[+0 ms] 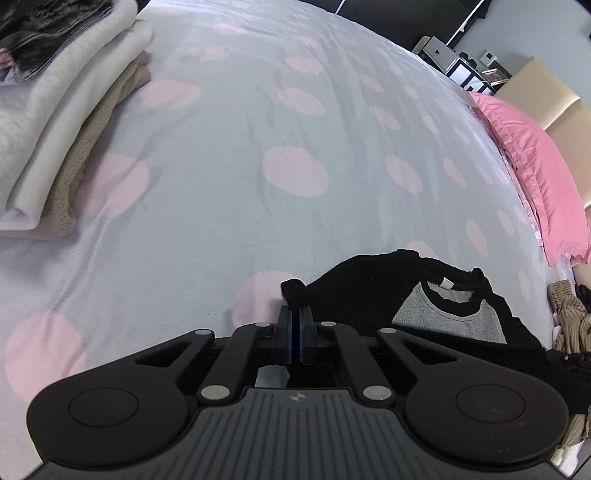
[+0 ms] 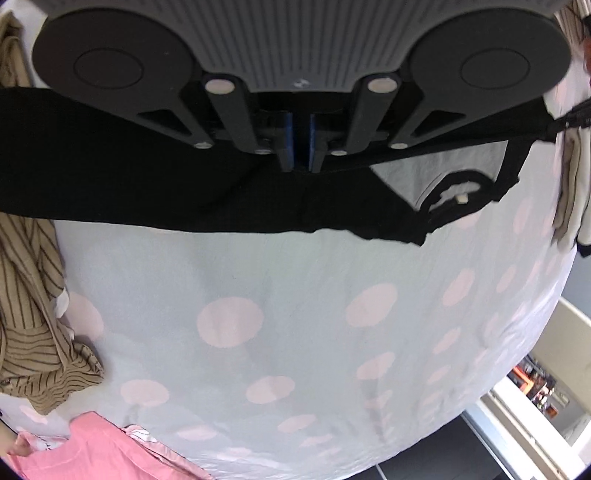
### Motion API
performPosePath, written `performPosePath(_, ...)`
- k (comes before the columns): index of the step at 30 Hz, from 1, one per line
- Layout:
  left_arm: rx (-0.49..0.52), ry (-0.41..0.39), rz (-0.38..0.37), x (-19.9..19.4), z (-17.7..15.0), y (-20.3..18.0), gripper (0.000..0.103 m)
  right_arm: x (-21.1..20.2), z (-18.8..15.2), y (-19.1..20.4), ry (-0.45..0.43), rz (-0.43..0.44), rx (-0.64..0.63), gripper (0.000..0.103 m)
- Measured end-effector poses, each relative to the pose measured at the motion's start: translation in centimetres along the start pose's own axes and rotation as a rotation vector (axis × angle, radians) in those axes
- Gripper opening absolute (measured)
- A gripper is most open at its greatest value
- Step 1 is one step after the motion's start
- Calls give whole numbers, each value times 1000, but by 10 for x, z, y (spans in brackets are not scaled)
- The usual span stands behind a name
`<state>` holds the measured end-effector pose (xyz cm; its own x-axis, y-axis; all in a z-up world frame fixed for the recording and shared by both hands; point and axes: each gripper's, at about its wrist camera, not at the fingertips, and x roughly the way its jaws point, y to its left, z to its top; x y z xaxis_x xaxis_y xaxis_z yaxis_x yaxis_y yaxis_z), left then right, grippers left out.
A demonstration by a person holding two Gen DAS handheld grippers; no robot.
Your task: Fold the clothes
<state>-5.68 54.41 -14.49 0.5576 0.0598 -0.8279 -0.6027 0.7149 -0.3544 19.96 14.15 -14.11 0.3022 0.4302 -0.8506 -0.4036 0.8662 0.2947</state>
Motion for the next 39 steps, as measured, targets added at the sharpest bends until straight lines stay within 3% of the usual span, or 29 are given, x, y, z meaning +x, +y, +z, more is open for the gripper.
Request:
performPosePath(3, 12, -9, -1, -2, -1, -2, 3, 0, -2, 0, -35, -33, -29, 27)
performPosePath(4, 10, -11, 1, -3, -2, -1, 8, 0, -2, -1, -39, -39, -32, 27)
performPosePath(5, 7, -18, 6, -5, -2, -1, 13, 0, -2, -2, -36, -35, -26, 27)
performPosePath(10, 8, -21, 8, -13, -5, 0, 13, 7, -8, 2, 16, 5, -59, 27)
performPosePath(18, -17, 19, 25, -12, -15, 6, 13, 34, -22, -3, 111, 29, 18, 27)
performPosePath(19, -20, 22, 22, -13, -15, 6, 13, 36, -23, -3, 113, 34, 27, 26)
performPosePath(21, -19, 28, 14, -14, -15, 5, 13, 36, -24, -3, 111, 46, 36, 10)
performPosePath(22, -15, 31, 11, -16, -16, 4, 13, 33, -23, -2, 107, 43, 33, 7)
performPosePath(24, -5, 38, 0, -18, -17, 1, 14, 28, -20, -1, 105, 43, 39, 6)
performPosePath(31, 76, 73, 11, -34, -37, -10, 40, 19, -16, -5, 155, -10, 74, 3)
performPosePath(37, 227, 126, 50, -29, -64, -28, 46, 18, -18, -3, 155, -28, 59, 3)
performPosePath(39, 232, 109, 71, -26, -66, -29, 44, 16, -18, -1, 148, -27, 50, 3)
